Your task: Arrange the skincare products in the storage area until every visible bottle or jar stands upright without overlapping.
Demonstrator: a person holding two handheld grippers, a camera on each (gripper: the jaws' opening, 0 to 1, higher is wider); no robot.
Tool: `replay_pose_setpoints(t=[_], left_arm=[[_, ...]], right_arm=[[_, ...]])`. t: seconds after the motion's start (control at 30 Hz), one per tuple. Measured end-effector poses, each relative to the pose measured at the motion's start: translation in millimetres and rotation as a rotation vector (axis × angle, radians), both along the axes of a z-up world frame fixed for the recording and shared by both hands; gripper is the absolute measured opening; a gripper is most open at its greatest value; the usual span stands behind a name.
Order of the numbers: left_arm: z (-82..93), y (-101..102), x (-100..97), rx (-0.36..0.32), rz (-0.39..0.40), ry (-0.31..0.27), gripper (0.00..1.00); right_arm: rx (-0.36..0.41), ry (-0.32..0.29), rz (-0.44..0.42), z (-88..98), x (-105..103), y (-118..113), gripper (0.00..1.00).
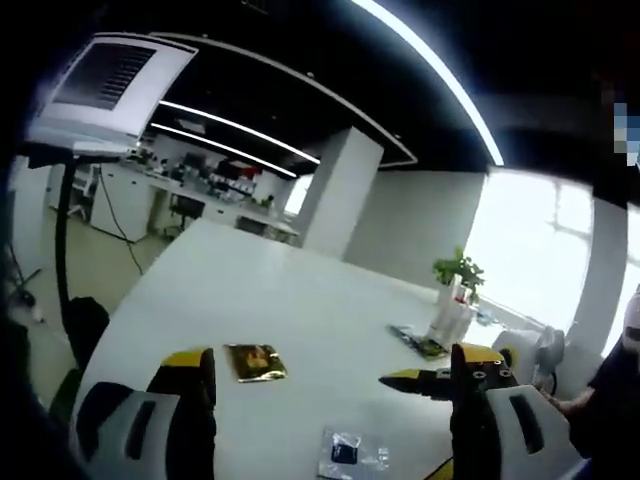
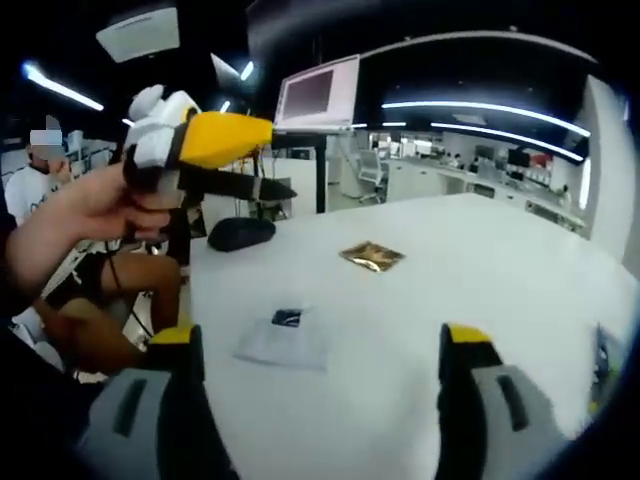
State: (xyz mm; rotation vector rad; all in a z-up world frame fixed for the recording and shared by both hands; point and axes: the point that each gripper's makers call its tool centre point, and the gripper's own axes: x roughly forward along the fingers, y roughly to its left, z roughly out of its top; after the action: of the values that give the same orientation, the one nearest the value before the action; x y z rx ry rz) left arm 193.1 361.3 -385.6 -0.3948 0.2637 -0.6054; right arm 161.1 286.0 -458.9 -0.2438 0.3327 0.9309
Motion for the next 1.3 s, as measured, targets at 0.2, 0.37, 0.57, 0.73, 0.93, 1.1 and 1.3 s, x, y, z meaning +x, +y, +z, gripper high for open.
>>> replay_pose_setpoints(t=[0.2,0.37,0.57,0.73,0.93,1.1,1.3], left_arm=[[-0.7,0.9,0.4,-0.001,-0.003,0.001,1.0],[-2.3,0.9,1.5,0.0,-0.007,0.006,1.0],[-4.9,2.0,0.2,-0.003,-0.012,0.011,0.99],[-6.8,7.3,-0.6,-0.001,-0.003,0.013,0.99],[-7.3,11.6,-1.5,-0.002,0.001,0.014,0.99],[-10.4,12.9,-2.0,0.0,0.0,0.023,0.99],[-8.9,17.2,-1.7,-0.01,0.007,0.016,0.99]], right_arm=[[0.001,-0.002,-0.007,0.9,1.7,0.9,0.89],[-0.011,-0.015,0.017,3.2,-1.3,8.8,0.79],[-0.032,-0.003,0.043,-2.9,-5.5,14.8,0.68],[-0.045,0.016,0.063,-8.3,-10.0,20.6,0.6],[-0.067,0.033,0.073,-15.0,-12.1,23.7,0.52],[-0.063,0.051,0.067,-18.1,-11.9,23.4,0.45],[-0.062,0.056,0.067,-18.2,-10.9,23.3,0.41]])
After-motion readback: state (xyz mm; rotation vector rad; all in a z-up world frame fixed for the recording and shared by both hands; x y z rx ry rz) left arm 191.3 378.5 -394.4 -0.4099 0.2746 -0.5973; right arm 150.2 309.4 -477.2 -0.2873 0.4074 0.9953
